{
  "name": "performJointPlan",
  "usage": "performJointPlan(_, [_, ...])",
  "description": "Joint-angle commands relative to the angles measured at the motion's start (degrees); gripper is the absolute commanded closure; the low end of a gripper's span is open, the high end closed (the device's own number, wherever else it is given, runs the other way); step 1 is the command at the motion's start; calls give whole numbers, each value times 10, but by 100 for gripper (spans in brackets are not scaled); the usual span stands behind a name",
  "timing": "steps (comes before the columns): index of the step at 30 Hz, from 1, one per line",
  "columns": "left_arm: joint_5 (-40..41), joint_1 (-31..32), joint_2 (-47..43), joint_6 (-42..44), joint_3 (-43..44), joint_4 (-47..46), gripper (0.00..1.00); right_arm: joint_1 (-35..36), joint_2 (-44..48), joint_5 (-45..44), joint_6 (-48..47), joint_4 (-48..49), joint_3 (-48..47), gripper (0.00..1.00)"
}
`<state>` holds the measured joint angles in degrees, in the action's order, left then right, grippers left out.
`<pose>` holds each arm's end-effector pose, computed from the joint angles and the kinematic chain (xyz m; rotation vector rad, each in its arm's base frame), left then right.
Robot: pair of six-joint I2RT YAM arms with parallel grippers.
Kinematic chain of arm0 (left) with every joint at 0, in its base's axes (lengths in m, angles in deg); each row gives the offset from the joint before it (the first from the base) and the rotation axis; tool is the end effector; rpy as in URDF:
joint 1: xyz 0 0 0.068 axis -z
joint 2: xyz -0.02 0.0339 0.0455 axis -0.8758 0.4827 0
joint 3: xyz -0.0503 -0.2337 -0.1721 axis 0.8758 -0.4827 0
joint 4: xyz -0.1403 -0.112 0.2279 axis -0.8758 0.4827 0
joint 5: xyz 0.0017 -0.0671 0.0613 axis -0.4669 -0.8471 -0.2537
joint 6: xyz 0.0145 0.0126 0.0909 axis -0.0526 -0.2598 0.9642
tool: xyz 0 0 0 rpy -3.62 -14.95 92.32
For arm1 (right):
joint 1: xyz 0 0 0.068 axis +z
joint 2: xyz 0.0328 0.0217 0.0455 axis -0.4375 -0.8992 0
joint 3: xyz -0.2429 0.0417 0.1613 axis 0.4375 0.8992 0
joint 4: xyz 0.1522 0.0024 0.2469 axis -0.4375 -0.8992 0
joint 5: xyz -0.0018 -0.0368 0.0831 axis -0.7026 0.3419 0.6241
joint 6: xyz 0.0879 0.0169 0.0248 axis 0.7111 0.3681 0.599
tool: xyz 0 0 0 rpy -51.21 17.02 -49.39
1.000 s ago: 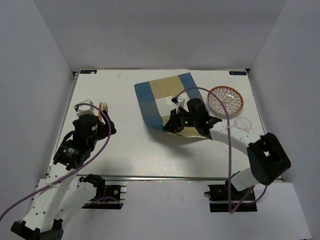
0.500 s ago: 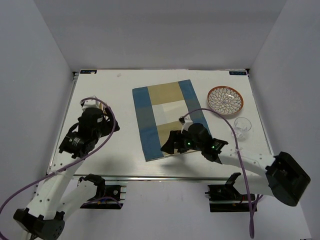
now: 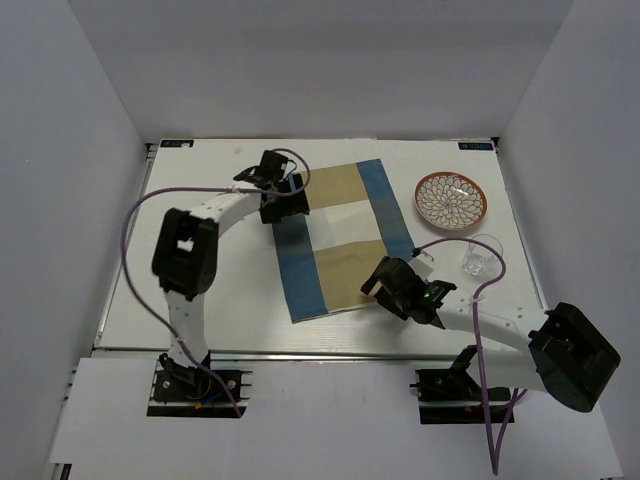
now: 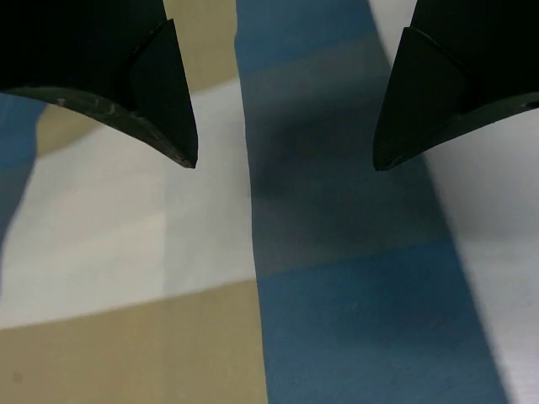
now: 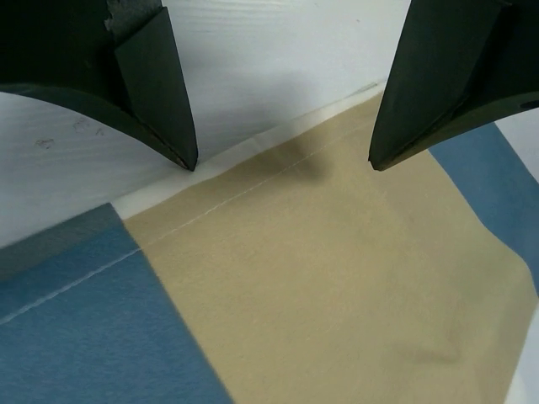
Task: Set the dinner table for one person
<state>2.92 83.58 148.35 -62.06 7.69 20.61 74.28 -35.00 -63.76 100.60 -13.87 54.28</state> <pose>0.4466 -0.1869 0.1775 -0.2049 2.6000 -0.3908 0.1983 0.1720 0.1305 0.6451 2.3367 0.4648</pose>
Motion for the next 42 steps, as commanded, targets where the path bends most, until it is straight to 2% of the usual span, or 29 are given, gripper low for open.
performJointPlan(1, [-57,2,89,7,87,27,6,-4,12,-41,63,-31,30,11])
performJointPlan(2, [-62,2,127,7,114,29,6,-8,7,-39,60,-35,30,11])
performJointPlan(5, [-64,2,161,-3,127,25,7,-12,2,-35,35,-37,30,11])
performJointPlan(8, [6,2,177,-43,115,58,6,-29,-2,-33,0,-13,36,11])
performJointPlan(10, [53,2,173,-92,75,87,6,-57,-20,-9,-51,18,20,11])
performJointPlan(11, [76,7,171,-124,55,94,6,-98,-58,15,-66,21,8,11])
performJointPlan(13, [89,7,151,-154,-27,89,6,-124,-113,32,-102,22,-62,11])
performJointPlan(14, [94,13,140,-180,-60,81,6,-135,-174,61,-151,24,-91,11])
performJointPlan(15, [93,13,128,-190,-128,56,6,-166,-205,76,-177,25,-124,11])
performJointPlan(16, [88,19,98,-193,-162,39,6,-174,-260,89,-205,22,-196,11])
performJointPlan(19, [40,37,42,-187,-259,-29,6,-203,-320,100,-294,-28,-310,11])
performJointPlan(20, [24,45,29,-160,-269,-50,7,-205,-323,91,-324,-60,-379,11])
performJointPlan(21, [-14,51,17,-141,-271,-56,8,-207,-323,77,-335,-76,-411,11])
performJointPlan(24, [-37,67,-24,-73,-234,-10,9,-211,-294,58,-403,-90,-504,11])
performJointPlan(27, [-16,74,-89,-53,-191,48,8,-219,-271,104,-489,-95,-570,11])
performJointPlan(29, [-8,79,-150,-62,-183,72,7,-216,-262,113,-512,-118,-601,11])
performJointPlan(30, [29,79,-167,-74,-181,85,6,-214,-258,119,-512,-155,-604,11])
performJointPlan(31, [56,79,-228,-116,-194,97,5,-209,-240,112,-497,-176,-587,11])
performJointPlan(32, [56,79,-229,-116,-194,97,5,-209,-240,112,-497,-176,-564,11])
performJointPlan(34, [90,79,-288,-155,-233,81,2,-205,-184,125,-450,-151,-487,11])
performJointPlan(35, [116,79,-305,-173,-248,69,2,-204,-133,145,-422,-91,-378,11])
performJointPlan(37, [144,79,-320,-190,-272,67,2,-193,-82,203,-380,-29,-273,11])
performJointPlan(38, [159,73,-318,-192,-272,69,2,-191,-44,232,-353,30,-185,11])
performJointPlan(41, [175,67,-270,-152,-237,49,2,-166,-12,306,-310,105,-74,11])
performJointPlan(42, [180,67,-249,-136,-198,47,2,-150,-10,313,-301,107,-58,11])
